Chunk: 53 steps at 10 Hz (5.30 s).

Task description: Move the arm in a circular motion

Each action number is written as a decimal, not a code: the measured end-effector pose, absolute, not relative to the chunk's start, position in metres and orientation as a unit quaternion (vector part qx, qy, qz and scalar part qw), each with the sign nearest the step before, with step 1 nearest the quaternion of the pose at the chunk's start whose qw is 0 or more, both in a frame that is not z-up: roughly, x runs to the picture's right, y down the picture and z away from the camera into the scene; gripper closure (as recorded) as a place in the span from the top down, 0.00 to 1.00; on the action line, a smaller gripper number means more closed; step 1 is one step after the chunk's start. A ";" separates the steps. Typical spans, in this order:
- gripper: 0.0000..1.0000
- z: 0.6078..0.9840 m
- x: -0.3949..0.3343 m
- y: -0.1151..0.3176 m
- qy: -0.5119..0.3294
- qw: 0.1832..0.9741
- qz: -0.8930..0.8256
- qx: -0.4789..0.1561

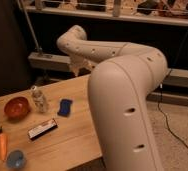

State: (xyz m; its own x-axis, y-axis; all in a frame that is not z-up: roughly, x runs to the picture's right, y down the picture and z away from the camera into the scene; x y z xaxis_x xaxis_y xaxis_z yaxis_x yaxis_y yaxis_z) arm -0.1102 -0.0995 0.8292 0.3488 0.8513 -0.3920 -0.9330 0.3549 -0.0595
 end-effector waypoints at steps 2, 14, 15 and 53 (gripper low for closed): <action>0.65 0.823 -0.174 -0.077 0.130 0.839 0.500 -0.169; 0.65 0.667 -0.077 0.155 0.187 0.817 0.388 -0.384; 0.65 0.669 -0.044 0.153 0.211 0.803 0.418 -0.368; 0.65 0.692 0.116 0.125 0.327 0.709 0.590 -0.204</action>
